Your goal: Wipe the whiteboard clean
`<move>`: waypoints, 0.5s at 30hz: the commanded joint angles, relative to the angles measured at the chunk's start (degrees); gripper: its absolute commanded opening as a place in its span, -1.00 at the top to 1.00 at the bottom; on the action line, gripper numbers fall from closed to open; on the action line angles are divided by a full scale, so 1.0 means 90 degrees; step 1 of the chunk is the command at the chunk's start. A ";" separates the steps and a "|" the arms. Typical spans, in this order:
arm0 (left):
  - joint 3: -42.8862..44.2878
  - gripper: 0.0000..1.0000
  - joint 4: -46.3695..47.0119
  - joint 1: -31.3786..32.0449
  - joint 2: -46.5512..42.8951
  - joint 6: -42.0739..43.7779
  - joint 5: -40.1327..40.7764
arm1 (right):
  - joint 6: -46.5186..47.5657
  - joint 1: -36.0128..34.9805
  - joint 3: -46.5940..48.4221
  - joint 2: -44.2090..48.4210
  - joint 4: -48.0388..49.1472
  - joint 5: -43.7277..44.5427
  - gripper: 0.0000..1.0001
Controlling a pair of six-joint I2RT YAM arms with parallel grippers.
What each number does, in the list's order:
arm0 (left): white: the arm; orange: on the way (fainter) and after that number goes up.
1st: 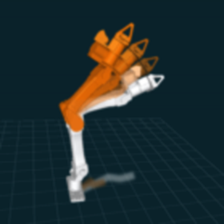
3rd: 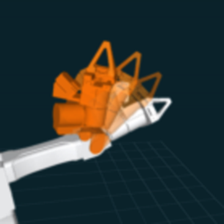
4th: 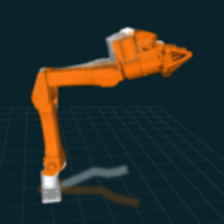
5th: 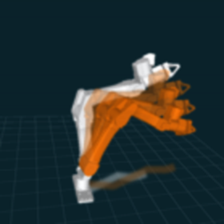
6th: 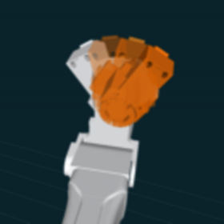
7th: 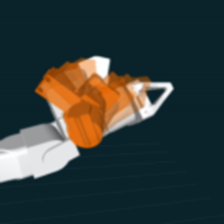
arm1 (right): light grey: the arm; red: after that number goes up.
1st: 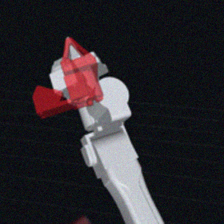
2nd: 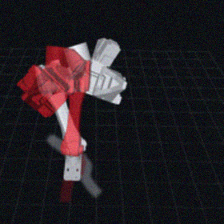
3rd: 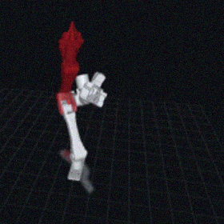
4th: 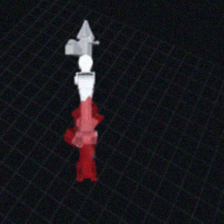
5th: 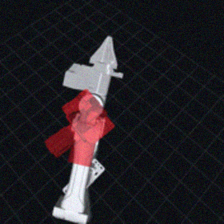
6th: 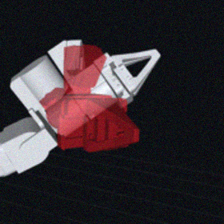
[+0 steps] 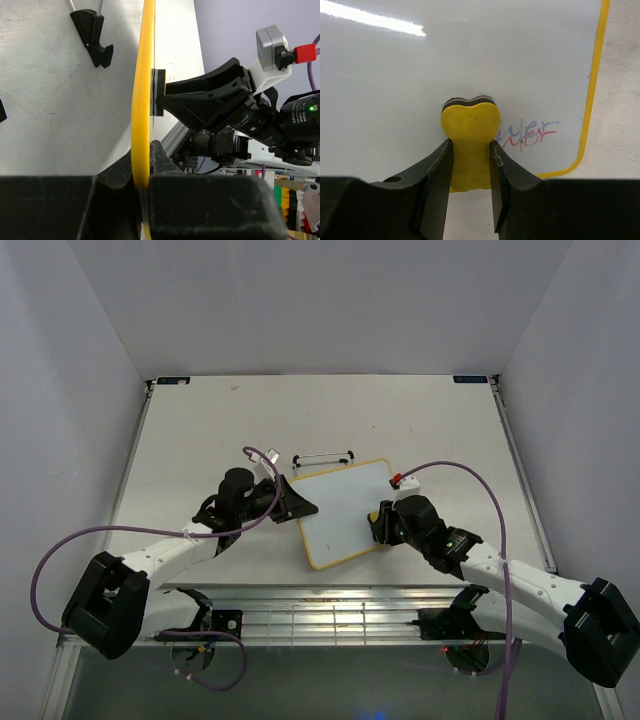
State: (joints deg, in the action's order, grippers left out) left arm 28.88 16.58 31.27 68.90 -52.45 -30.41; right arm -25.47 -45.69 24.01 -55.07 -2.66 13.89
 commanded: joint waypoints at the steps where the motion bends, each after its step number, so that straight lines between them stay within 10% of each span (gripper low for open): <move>1: 0.0326 1.00 0.0336 0.0129 -0.0215 -0.0169 -0.0615 | 0.0310 -0.0040 -0.0002 -0.0170 -0.0508 -0.0778 0.85; 15: 0.0375 1.00 0.0336 0.0129 -0.0068 -0.0345 -0.0429 | -0.0490 -0.3223 0.1618 -0.1878 0.0891 0.0039 0.84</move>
State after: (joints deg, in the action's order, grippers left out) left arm 28.88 16.51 31.11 68.97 -51.44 -30.44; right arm -27.38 -71.70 36.53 -66.54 2.68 14.90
